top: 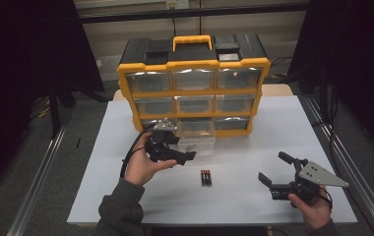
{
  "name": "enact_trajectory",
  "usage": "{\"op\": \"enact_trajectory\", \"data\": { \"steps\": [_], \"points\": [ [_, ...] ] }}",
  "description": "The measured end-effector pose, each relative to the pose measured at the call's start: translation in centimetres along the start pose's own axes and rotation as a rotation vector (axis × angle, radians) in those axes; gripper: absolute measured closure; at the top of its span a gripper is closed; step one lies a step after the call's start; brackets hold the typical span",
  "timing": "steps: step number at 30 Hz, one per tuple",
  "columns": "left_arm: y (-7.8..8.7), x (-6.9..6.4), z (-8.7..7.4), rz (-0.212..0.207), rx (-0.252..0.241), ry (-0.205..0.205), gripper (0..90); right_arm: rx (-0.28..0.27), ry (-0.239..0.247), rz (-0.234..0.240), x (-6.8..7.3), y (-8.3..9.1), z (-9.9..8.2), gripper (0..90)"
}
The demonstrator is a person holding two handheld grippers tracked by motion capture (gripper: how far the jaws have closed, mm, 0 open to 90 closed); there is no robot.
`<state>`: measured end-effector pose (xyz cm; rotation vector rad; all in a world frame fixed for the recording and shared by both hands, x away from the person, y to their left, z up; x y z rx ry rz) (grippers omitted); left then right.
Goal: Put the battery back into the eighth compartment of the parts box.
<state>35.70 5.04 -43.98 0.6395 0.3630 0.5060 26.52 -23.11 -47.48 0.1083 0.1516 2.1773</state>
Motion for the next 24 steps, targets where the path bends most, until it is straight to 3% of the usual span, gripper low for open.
{"op": "enact_trajectory", "data": {
  "steps": [24],
  "points": [
    [-3.0,-2.4,-3.7,-0.076,0.052,-0.051,14.3,0.000,-0.004,0.002,0.1,0.0,0.0,1.7]
  ]
}}
Point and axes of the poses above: each handheld gripper's, and its own axes: y roughly backward along the jaws, z roughly out of its top, x roughly to its left, the point moved 8 cm from there along -y, roughly forward along the jaws
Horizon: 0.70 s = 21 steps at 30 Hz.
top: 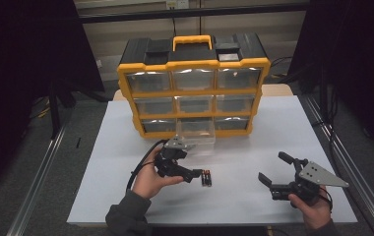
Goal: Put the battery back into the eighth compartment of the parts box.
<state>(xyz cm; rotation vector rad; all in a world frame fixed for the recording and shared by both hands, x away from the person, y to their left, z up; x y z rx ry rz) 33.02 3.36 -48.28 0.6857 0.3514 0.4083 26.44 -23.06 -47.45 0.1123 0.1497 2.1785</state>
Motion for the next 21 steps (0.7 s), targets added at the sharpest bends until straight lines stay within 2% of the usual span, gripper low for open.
{"op": "enact_trajectory", "data": {
  "steps": [3,6,10,18,21],
  "points": [
    [-0.3,-0.2,-0.2,0.000,0.001,-0.009,14.2,-0.003,-0.003,-0.002,0.0,0.0,0.0,1.7],
    [-0.7,-0.4,-0.5,0.009,0.007,-0.004,14.4,-0.001,-0.006,-0.002,0.1,0.0,0.0,1.7],
    [-1.4,-0.8,-0.8,0.002,0.007,0.001,15.9,-0.004,-0.008,-0.002,0.1,-0.1,0.1,1.7],
    [-2.6,-1.2,-1.5,0.005,0.023,0.010,28.5,-0.004,0.000,0.001,0.1,-0.1,0.1,1.8],
    [-2.9,-1.2,-1.6,0.024,0.023,0.015,34.0,-0.002,0.005,0.002,0.1,-0.1,0.1,1.8]
  ]
}}
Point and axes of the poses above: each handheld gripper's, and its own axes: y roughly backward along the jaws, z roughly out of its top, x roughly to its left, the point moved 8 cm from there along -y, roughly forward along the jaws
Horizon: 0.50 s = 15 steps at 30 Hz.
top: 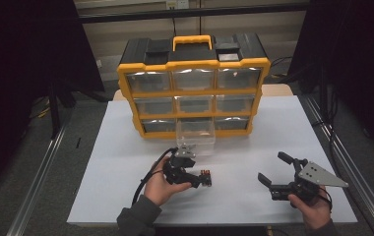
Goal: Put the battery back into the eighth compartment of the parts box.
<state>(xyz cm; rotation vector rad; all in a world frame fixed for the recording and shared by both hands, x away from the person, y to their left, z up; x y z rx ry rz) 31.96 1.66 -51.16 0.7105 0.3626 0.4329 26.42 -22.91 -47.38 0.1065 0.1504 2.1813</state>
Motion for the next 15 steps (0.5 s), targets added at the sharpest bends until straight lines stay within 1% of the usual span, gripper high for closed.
{"op": "enact_trajectory", "data": {
  "steps": [1,2,4,5,7,8,12,13,14,15],
  "points": [
    [-0.2,-0.1,0.0,0.002,-0.003,0.005,35.0,0.000,-0.002,0.000,0.0,0.0,0.0,1.8],
    [-0.2,-0.1,-0.1,0.010,0.005,0.002,35.5,0.001,-0.002,0.000,0.0,0.0,0.0,1.8],
    [-0.3,-0.1,-0.1,0.009,0.002,0.005,37.7,0.001,-0.002,0.001,0.0,0.0,0.0,1.8],
    [-0.5,-0.2,-0.2,0.018,0.010,0.002,39.3,0.001,-0.001,0.001,0.0,0.0,0.0,1.8],
    [-0.6,-0.2,-0.2,0.025,0.010,0.002,40.2,0.000,0.000,0.001,0.0,0.0,0.0,1.8],
    [-0.8,-0.3,-0.3,0.019,0.012,0.009,41.8,0.001,-0.001,0.000,0.0,0.0,0.0,1.8],
    [-1.2,-0.6,-0.4,0.021,0.019,0.003,43.6,0.001,0.000,0.003,0.1,0.0,0.0,1.8],
    [-1.4,-0.7,-0.6,0.020,0.025,0.000,43.7,0.001,-0.001,0.002,0.1,0.0,0.0,1.8],
    [-1.3,-0.5,-0.8,0.026,0.061,-0.032,43.9,-0.001,0.001,0.005,0.1,0.0,0.0,1.8],
    [-1.2,-0.6,-0.9,0.018,0.075,-0.033,44.3,-0.003,0.000,0.002,0.0,0.0,0.0,1.8]
  ]
}}
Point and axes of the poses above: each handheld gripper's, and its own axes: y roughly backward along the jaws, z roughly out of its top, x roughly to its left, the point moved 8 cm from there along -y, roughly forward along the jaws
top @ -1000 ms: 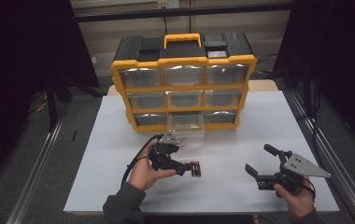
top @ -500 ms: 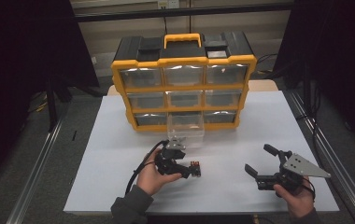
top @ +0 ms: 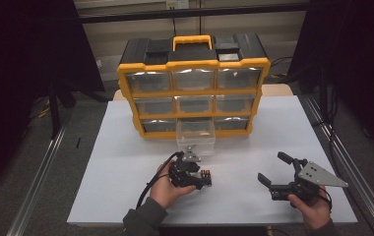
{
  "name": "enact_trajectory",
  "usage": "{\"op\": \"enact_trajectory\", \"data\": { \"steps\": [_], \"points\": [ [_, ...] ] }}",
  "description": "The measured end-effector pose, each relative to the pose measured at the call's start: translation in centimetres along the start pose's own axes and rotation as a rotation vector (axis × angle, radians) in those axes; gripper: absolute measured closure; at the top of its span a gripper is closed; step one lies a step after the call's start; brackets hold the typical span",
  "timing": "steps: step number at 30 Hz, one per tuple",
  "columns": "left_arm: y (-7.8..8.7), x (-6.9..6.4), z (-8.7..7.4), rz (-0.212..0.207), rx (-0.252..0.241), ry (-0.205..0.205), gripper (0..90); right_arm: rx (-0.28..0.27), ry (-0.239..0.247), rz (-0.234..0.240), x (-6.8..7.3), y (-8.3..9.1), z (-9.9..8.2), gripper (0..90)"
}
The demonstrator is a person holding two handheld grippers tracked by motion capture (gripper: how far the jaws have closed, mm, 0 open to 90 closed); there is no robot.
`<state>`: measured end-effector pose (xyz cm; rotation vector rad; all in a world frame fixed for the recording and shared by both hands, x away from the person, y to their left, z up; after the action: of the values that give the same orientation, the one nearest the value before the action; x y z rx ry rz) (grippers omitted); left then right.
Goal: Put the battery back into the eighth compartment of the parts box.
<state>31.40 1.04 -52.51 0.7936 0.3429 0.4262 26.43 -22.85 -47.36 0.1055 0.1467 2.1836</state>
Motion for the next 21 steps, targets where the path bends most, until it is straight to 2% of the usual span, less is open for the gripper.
{"op": "enact_trajectory", "data": {
  "steps": [6,9,16,21],
  "points": [
    [-0.2,-0.1,-0.1,-0.008,-0.008,0.016,47.7,0.002,0.000,0.002,0.0,0.0,0.0,1.8],
    [-0.1,0.0,-0.2,-0.009,0.000,0.010,49.0,0.002,-0.001,0.002,0.0,0.0,0.0,1.8],
    [-0.1,0.0,-0.4,-0.013,-0.007,0.043,55.1,-0.001,-0.004,0.004,0.0,0.0,0.0,1.8],
    [0.0,0.4,-1.0,0.016,0.024,0.031,61.8,-0.004,-0.007,0.003,0.0,0.0,0.1,1.8]
  ]
}}
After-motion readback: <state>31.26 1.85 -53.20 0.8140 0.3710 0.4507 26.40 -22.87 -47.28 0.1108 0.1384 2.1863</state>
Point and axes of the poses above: each handheld gripper's, and its own axes: y roughly backward along the jaws, z roughly out of its top, x roughly to its left, the point moved 8 cm from there along -y, roughly forward along the jaws
